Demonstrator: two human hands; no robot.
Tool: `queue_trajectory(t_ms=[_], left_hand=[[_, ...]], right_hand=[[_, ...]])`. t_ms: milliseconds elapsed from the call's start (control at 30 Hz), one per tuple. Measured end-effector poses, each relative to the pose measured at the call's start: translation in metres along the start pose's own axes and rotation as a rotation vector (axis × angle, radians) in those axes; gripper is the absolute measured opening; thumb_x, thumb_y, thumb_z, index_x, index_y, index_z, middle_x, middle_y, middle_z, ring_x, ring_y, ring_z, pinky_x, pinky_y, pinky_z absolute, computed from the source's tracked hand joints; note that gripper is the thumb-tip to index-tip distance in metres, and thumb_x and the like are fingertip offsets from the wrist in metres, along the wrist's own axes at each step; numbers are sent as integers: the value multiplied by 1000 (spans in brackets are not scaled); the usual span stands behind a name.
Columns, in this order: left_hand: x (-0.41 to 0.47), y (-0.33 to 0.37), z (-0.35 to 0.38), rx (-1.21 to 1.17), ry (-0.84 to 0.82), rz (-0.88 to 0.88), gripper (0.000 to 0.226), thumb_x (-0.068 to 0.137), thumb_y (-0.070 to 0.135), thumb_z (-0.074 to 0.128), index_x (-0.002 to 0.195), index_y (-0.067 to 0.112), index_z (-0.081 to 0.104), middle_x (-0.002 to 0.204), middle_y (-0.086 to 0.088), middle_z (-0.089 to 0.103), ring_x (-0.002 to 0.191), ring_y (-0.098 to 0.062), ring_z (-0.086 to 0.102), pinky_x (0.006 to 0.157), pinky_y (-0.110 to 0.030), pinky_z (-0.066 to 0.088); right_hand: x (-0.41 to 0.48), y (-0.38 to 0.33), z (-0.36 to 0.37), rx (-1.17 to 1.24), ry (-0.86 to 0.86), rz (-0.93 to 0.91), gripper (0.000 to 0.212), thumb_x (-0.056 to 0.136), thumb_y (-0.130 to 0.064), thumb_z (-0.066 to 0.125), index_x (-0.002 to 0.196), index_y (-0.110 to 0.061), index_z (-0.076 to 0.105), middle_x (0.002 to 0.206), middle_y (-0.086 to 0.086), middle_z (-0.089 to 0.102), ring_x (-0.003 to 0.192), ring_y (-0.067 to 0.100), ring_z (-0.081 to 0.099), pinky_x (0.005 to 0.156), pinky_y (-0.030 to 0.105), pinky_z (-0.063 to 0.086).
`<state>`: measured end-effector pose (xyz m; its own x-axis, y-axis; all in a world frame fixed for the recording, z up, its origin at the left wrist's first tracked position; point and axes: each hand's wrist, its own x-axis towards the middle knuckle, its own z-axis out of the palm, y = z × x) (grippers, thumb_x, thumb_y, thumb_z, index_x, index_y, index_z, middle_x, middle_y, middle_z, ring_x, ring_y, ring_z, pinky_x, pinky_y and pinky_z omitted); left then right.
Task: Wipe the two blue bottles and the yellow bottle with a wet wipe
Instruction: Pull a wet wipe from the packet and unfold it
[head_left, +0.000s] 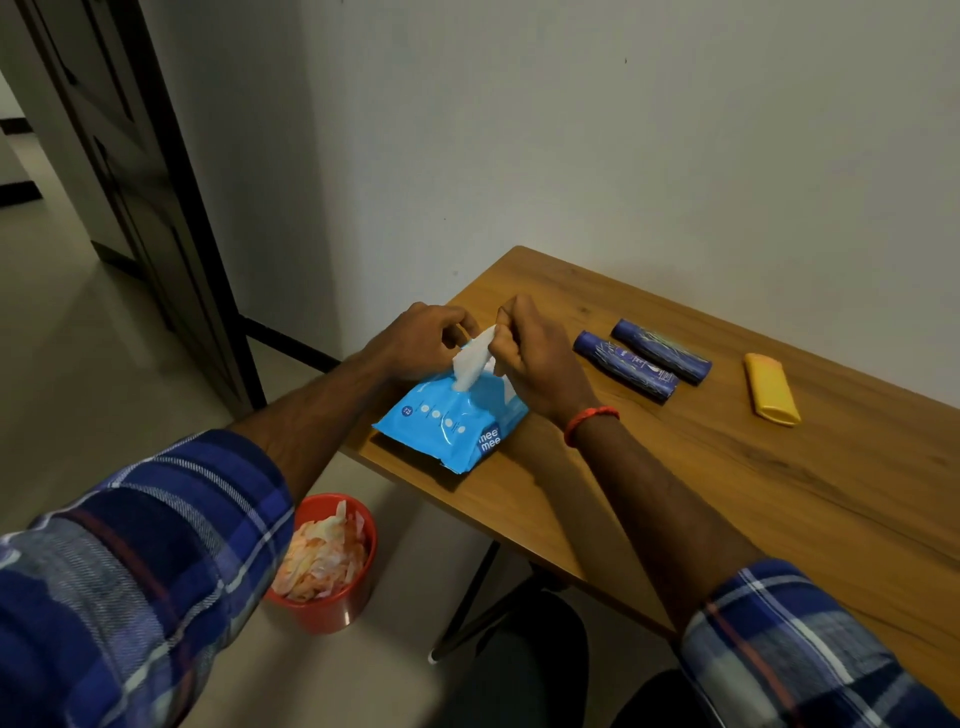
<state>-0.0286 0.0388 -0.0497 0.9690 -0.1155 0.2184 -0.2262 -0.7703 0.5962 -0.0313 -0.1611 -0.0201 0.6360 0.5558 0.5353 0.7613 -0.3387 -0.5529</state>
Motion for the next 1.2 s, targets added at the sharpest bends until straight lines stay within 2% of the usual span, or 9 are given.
queue_trajectory(t_ms=[67, 133, 300, 433, 667, 767, 867, 1000, 1200], left_hand=[[0, 1, -1, 17, -5, -16, 42, 80, 44, 79, 111, 21, 63, 104, 2, 71, 86, -15, 68, 84, -37, 62], [0, 1, -1, 33, -6, -41, 40, 81, 48, 76, 110, 24, 62, 105, 4, 71, 86, -14, 68, 83, -37, 62], [2, 8, -3, 83, 11, -78, 34, 85, 50, 71, 109, 29, 61, 108, 7, 69, 88, -13, 68, 83, -35, 62], [4, 20, -6, 59, 69, -64, 34, 86, 47, 72, 111, 26, 64, 111, 6, 69, 91, -14, 66, 85, -34, 61], [9, 41, -12, 51, 100, 29, 33, 86, 49, 70, 105, 21, 69, 104, 4, 72, 90, -12, 66, 85, -38, 60], [9, 50, -12, 31, 92, 57, 43, 90, 56, 61, 104, 16, 70, 101, 2, 73, 86, -12, 66, 84, -37, 60], [8, 53, -13, -5, 103, 89, 71, 86, 75, 40, 97, 11, 69, 90, -2, 73, 79, -16, 67, 80, -40, 60], [5, 56, -16, -81, 100, 117, 85, 83, 84, 27, 105, 14, 70, 99, -1, 75, 89, -11, 70, 87, -35, 59], [6, 60, -17, -137, 38, 153, 82, 75, 88, 40, 118, 21, 62, 109, -2, 73, 91, -16, 71, 81, -30, 60]], right_hand=[[3, -6, -4, 84, 97, 11, 12, 91, -23, 42, 89, -11, 44, 72, 3, 51, 64, 10, 57, 51, 19, 43], [7, -9, -8, 131, 195, 54, 10, 91, -17, 43, 90, -8, 47, 70, -6, 45, 62, 0, 49, 52, 12, 39], [11, -11, -19, 209, 332, 168, 9, 93, -18, 49, 89, -10, 50, 73, 2, 49, 65, 15, 51, 55, 29, 47], [9, -8, -28, 205, 367, 212, 9, 96, -15, 54, 89, -10, 54, 77, 9, 57, 64, 7, 51, 56, 24, 45], [7, -2, -38, 267, 424, 313, 15, 99, -25, 53, 96, -12, 59, 84, 1, 60, 71, 7, 54, 61, 23, 48], [6, -3, -41, 314, 452, 347, 17, 99, -26, 54, 99, -10, 59, 87, 4, 61, 73, 9, 56, 62, 25, 49], [5, -3, -43, 356, 466, 381, 15, 99, -27, 53, 99, -13, 59, 89, 6, 63, 78, 18, 61, 64, 35, 55], [3, -3, -46, 436, 457, 433, 15, 99, -26, 53, 104, -12, 57, 96, 9, 65, 86, 22, 68, 63, 34, 61], [1, -6, -50, 516, 454, 469, 11, 97, -17, 59, 107, -14, 56, 102, 10, 67, 88, 20, 71, 63, 31, 61]])
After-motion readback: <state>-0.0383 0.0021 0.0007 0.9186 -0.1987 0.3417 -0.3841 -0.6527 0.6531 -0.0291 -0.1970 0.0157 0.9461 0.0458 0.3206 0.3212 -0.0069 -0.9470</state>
